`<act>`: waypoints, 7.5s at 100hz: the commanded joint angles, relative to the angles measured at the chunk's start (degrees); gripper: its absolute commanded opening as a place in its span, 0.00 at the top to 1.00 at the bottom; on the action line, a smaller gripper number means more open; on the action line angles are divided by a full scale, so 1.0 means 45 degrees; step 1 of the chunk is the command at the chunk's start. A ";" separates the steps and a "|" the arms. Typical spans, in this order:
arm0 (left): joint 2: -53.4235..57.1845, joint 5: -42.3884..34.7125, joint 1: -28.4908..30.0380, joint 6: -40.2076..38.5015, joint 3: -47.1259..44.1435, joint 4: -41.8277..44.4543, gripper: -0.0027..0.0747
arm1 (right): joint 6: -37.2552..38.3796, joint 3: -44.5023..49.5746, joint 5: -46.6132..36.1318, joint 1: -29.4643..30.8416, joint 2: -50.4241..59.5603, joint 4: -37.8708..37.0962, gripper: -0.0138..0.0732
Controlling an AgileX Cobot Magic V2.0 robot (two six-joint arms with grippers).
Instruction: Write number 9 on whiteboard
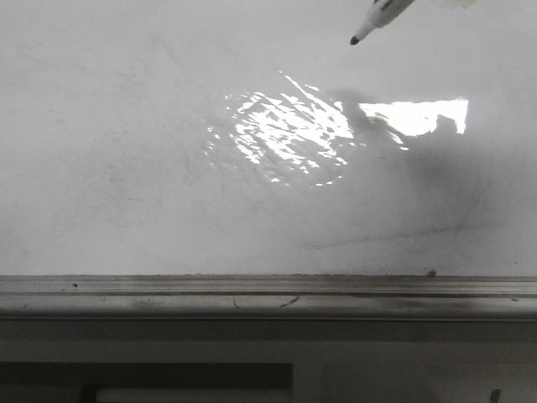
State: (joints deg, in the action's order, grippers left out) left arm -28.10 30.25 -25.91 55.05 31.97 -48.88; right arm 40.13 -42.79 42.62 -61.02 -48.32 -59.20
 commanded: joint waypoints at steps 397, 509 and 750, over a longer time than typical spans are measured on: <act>-0.0027 -0.0528 0.0032 -0.0153 0.0309 -0.0974 0.90 | 0.0293 -0.0038 0.0285 0.1480 -0.1236 0.5121 0.89; -0.1884 0.2324 0.0032 0.2404 0.0309 -0.2415 0.56 | -0.4936 -0.3233 0.1564 -0.0991 -0.1590 0.6695 0.92; -0.7675 0.3869 -0.3061 0.7269 0.2046 -0.3593 0.99 | -0.7667 -0.3253 -0.1871 -0.0991 -0.2412 0.7337 0.31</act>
State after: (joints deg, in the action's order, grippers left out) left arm -63.25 46.85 -39.30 88.92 39.98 -62.87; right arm 5.78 -55.38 38.08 -65.62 -61.22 -21.83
